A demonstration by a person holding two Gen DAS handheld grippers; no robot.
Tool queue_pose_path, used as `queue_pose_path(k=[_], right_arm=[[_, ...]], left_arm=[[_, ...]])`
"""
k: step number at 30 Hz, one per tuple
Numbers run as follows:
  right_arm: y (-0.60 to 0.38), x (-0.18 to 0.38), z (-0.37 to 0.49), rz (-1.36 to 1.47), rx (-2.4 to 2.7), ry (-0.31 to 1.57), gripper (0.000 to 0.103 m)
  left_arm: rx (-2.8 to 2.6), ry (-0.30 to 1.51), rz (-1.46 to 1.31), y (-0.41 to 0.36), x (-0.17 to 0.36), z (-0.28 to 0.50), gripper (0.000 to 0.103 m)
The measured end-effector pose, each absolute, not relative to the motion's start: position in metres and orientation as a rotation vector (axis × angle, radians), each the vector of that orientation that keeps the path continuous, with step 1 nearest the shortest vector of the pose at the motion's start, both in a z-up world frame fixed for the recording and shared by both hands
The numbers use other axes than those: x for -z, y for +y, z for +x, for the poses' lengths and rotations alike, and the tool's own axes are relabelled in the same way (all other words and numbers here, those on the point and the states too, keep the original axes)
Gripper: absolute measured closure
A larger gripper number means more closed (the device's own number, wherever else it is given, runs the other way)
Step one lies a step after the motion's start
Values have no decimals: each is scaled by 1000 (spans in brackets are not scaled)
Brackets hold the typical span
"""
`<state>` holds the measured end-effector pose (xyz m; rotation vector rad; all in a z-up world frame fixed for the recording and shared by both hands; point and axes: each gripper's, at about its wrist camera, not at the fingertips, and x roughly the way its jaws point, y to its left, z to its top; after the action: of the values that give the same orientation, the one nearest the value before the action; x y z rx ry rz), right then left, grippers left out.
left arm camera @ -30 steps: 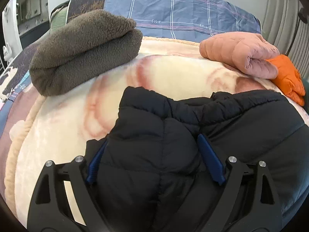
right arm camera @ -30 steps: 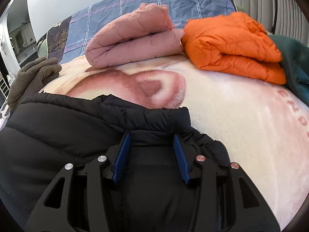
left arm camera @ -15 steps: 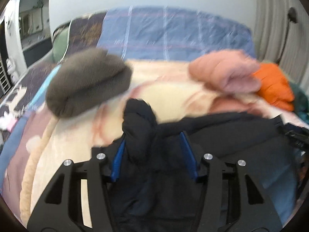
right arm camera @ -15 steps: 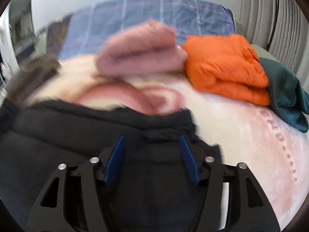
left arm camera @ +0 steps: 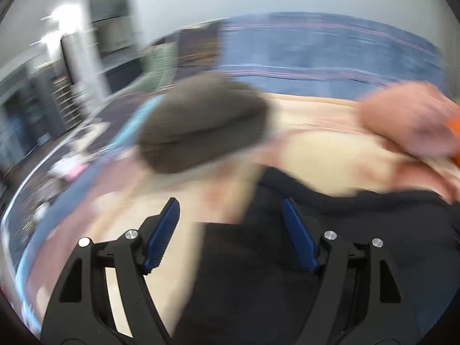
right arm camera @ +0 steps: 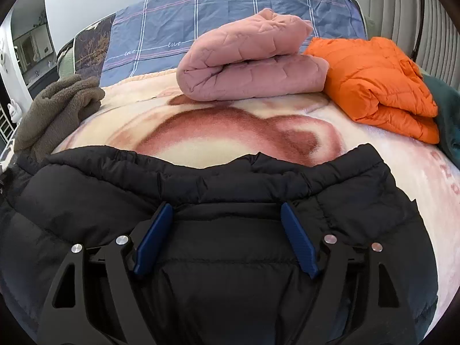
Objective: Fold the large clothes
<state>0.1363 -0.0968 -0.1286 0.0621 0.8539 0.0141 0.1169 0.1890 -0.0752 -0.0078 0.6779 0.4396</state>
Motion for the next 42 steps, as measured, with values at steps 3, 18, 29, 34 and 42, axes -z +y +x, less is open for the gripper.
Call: queue_pose_path(k=[3,18,29,34,42], right_arm=[[-96,132,137,54,-8,848,23],[-98,136,139,69,-12,847,22],[-97,143,141,53,0,848,21],[-99,147,144,68,-9,857,20],[-99,150,148,70,-7,863,19]], left_arm=[[-490,649,-104,217,66,105,30],[-12,799,22,98,116,136,14],[-44,793,72,94,130,141,12],[-33,802,52,95,136,144,11],[-15,826,31,94,142,150,11]])
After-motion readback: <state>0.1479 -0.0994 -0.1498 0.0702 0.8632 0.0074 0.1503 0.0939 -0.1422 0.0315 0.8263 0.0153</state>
